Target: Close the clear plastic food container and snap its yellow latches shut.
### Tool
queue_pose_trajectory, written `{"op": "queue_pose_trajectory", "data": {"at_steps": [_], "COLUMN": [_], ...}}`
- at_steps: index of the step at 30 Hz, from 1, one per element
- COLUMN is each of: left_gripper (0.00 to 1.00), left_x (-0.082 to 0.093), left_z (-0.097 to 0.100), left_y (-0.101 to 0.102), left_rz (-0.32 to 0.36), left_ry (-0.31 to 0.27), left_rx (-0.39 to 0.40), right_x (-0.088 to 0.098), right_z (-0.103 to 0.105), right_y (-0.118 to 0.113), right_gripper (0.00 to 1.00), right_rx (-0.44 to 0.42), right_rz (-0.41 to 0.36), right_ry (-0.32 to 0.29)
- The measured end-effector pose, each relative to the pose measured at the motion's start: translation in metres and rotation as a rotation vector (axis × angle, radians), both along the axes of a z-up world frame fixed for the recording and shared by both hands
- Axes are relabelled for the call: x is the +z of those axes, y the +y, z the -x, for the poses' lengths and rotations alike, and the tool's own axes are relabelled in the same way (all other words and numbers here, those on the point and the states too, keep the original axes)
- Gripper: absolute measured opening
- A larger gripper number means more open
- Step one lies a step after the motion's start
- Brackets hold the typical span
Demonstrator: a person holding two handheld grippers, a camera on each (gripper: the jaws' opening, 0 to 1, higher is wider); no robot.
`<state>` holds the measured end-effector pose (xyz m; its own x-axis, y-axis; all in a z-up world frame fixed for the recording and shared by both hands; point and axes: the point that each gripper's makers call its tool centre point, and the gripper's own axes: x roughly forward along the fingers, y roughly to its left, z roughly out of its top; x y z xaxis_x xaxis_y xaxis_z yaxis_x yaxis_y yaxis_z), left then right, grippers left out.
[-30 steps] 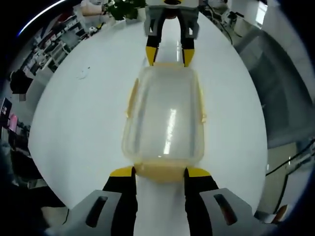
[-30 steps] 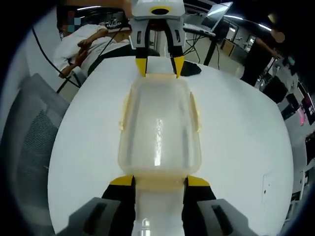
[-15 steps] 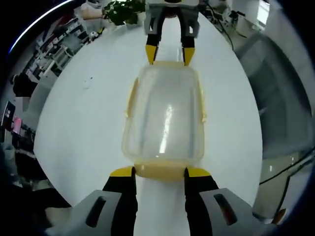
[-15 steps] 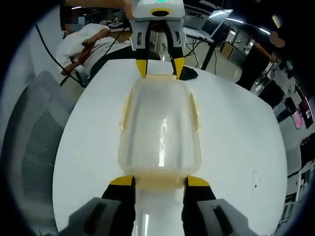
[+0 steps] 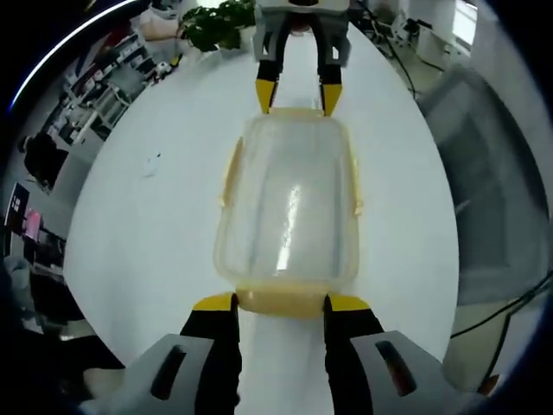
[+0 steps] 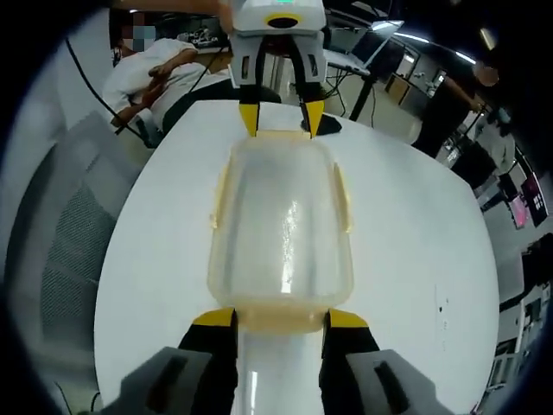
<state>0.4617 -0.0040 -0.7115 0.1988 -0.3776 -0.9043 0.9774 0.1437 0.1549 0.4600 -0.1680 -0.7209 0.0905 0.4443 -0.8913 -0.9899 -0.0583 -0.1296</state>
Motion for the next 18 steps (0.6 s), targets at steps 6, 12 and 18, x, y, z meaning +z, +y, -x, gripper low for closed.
{"op": "queue_pose_trajectory", "data": {"at_steps": [6, 12, 18], "left_gripper": [0.35, 0.35, 0.35], "left_x": [0.001, 0.002, 0.002], "left_z": [-0.004, -0.005, -0.007], "left_y": [-0.015, -0.03, -0.045], "left_rz": [0.0, 0.002, 0.006], "left_ry": [-0.003, -0.004, -0.006], "left_rx": [0.0, -0.001, 0.0], "right_x": [0.001, 0.002, 0.003], "right_z": [-0.003, -0.005, -0.007], "right_y": [-0.015, -0.031, -0.045], "right_gripper": [0.34, 0.34, 0.34], "right_rx": [-0.002, -0.002, -0.004], "right_rz": [0.0, 0.003, 0.005], "right_ry": [-0.003, -0.003, 0.001]}}
